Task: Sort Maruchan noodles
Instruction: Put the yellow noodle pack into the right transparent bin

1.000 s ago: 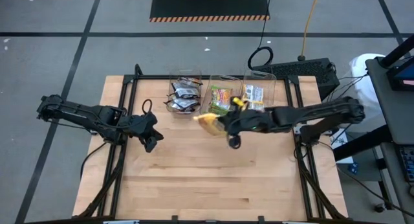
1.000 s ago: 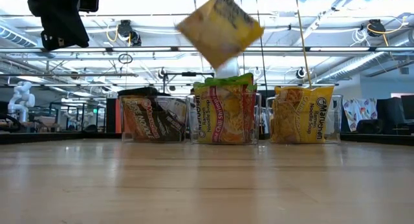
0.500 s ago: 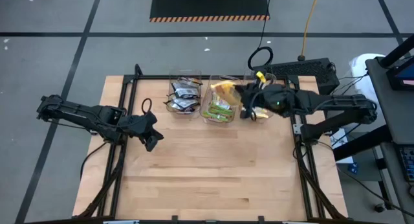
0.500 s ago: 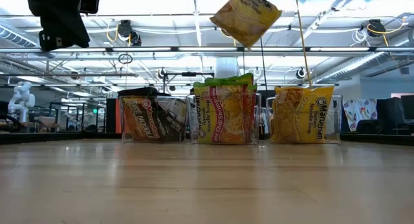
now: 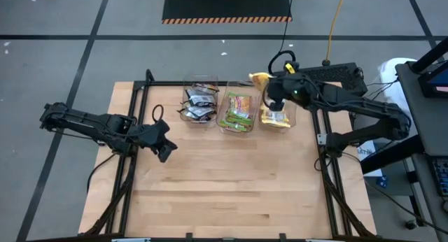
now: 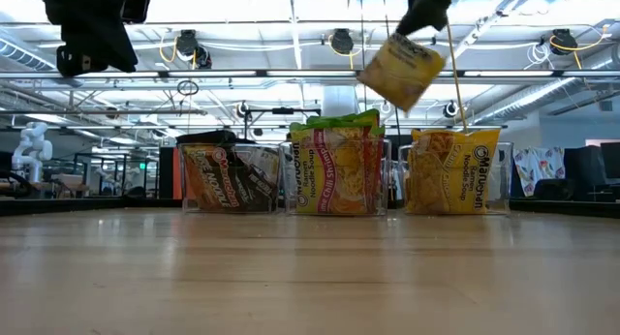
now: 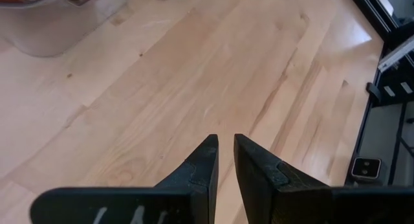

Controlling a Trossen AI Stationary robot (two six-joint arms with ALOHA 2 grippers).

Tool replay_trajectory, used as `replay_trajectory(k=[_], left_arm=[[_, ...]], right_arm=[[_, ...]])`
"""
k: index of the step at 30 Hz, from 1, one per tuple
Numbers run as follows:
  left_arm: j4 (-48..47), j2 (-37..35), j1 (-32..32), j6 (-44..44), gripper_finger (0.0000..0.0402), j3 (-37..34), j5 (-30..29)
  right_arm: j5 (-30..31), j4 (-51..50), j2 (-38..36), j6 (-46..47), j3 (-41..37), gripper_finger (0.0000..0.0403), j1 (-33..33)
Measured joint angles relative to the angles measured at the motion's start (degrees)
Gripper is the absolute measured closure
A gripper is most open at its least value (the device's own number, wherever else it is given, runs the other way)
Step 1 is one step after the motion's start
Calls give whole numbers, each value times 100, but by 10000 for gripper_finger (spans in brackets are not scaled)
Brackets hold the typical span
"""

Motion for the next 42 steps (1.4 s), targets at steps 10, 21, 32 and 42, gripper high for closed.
replay_trajectory(k=[10, 21, 32, 42], left_arm=[[0, 0, -1, -177, 346, 0, -127], [0, 1, 12, -452, 346, 0, -313], [0, 2, 77, -481, 346, 0, -472], [0, 2, 261, -437, 346, 0, -483]], right_arm=[[-183, 150, -281, -316, -1055, 403, -1054], [-997, 2131, -447, -1041, -2503, 403, -2283], [-1619, 2858, -447, -989, -3383, 403, -2772], [-2267, 2769, -447, -685, -3407, 403, -2307]])
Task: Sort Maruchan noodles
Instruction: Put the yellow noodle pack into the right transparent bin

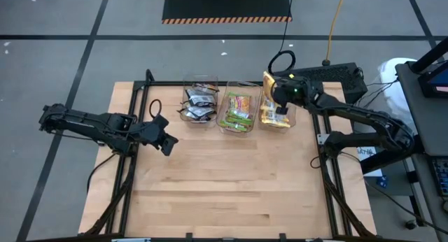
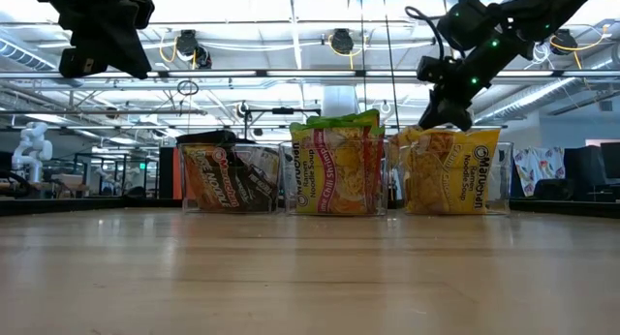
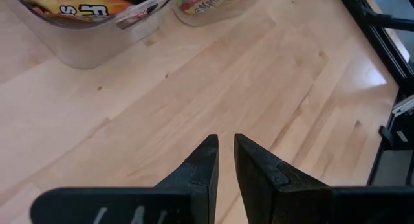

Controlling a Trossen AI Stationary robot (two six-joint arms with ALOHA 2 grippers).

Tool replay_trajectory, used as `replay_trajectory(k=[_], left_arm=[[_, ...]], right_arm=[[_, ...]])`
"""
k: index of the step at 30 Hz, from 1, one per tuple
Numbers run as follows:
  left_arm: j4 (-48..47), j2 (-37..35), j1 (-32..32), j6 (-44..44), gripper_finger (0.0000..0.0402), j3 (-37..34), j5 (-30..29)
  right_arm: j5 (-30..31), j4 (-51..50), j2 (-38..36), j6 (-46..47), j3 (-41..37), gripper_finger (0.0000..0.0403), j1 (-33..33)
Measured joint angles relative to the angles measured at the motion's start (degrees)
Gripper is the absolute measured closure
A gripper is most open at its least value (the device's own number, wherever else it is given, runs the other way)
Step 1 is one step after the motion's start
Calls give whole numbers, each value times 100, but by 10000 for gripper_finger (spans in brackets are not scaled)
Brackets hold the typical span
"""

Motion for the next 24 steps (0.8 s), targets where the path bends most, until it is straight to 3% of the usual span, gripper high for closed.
replay_trajectory(k=[11, 19, 24], left_arm=[[0, -1, 0, 140, 346, 0, 2], [0, 0, 0, 144, 346, 0, 7], [0, 0, 0, 141, 346, 0, 9]], right_arm=[[58, -1191, 2, 297, -2, 403, 534], [1072, -1658, -53, 456, -4, 403, 550], [1081, -2005, -266, 669, -4, 403, 550]])
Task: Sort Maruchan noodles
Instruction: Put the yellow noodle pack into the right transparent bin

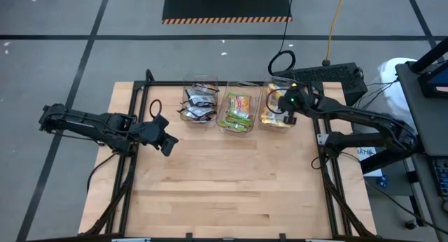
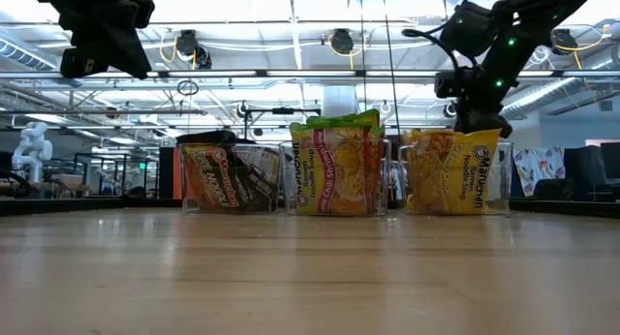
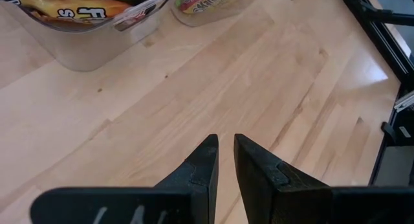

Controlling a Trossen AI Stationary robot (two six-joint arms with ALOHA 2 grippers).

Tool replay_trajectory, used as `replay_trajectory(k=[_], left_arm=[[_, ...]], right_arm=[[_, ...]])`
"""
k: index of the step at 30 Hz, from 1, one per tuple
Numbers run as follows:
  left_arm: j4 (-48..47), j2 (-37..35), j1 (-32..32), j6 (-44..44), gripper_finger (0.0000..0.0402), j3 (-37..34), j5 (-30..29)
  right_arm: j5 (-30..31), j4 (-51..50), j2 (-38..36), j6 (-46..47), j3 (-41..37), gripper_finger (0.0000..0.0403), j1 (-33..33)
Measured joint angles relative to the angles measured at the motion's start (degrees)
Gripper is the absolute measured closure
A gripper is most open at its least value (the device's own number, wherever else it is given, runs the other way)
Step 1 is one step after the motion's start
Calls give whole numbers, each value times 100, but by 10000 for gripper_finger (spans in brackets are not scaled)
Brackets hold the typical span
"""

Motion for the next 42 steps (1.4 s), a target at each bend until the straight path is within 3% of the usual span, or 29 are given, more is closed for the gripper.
replay_trajectory(k=[8, 13, 16, 23, 34, 42], left_arm=[[0, 0, 0, -1, 346, 0, 2], [0, -2, 2, -1, 346, 0, 2], [0, -2, 2, -3, 346, 0, 2], [0, 0, 2, -3, 346, 0, 2], [0, -1, 2, -3, 346, 0, 2], [0, -1, 2, -3, 346, 0, 2]], right_arm=[[-75, -902, -307, 241, 0, 403, 0], [-903, -919, -316, 227, 0, 403, 0], [-1079, -930, -296, 230, 0, 403, 0], [-1075, -993, -296, 244, 0, 403, 0], [-1062, -998, -298, 1285, 0, 401, 0], [-731, -999, -298, 1453, 0, 370, 0]])
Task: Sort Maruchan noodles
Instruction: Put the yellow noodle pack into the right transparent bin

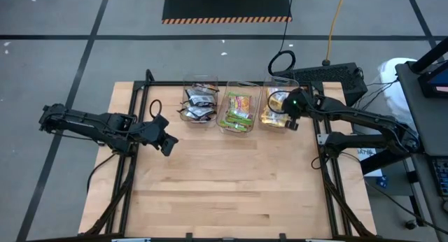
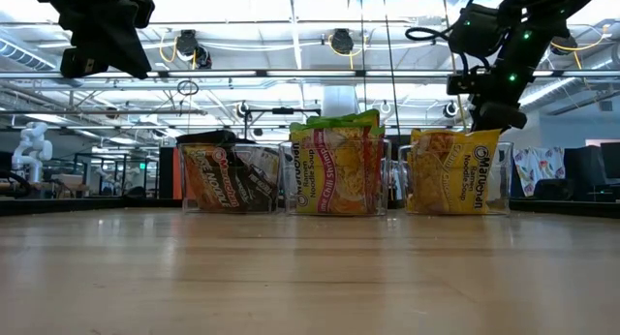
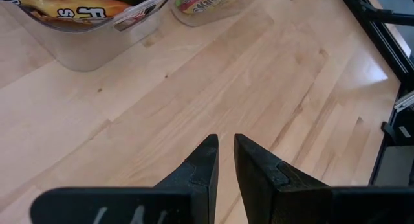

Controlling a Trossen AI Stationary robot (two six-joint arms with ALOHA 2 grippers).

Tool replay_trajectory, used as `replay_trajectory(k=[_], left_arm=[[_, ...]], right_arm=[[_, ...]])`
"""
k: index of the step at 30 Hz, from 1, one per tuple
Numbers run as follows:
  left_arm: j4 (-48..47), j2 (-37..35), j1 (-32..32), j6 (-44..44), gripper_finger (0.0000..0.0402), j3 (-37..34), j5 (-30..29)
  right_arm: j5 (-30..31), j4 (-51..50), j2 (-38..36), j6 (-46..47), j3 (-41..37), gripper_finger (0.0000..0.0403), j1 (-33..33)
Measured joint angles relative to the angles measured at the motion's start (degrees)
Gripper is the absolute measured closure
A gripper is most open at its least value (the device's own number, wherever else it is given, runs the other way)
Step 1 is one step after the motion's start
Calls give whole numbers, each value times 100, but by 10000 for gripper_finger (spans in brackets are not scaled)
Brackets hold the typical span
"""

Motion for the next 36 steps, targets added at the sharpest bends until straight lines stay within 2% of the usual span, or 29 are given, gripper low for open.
replay_trajectory(k=[4, 9, 14, 18, 24, 36], left_arm=[[0, 1, -2, 0, 346, 0, 0], [0, -1, 0, 0, 346, 0, 2], [0, -1, -2, 2, 346, 0, 33], [0, 1, -2, 2, 346, 0, 37], [0, 0, -2, 4, 346, 0, 46], [-2, 1, -2, 2, 346, 0, 92]], right_arm=[[283, 0, 0, -13, 0, 344, -2], [301, 143, 0, -72, 0, 316, -2], [854, 236, 0, -97, 0, 290, 0], [940, 273, -38, -336, 0, 275, 1], [1333, 571, -131, -322, 0, 270, 38], [1330, 886, -799, -276, 0, 270, 399]])
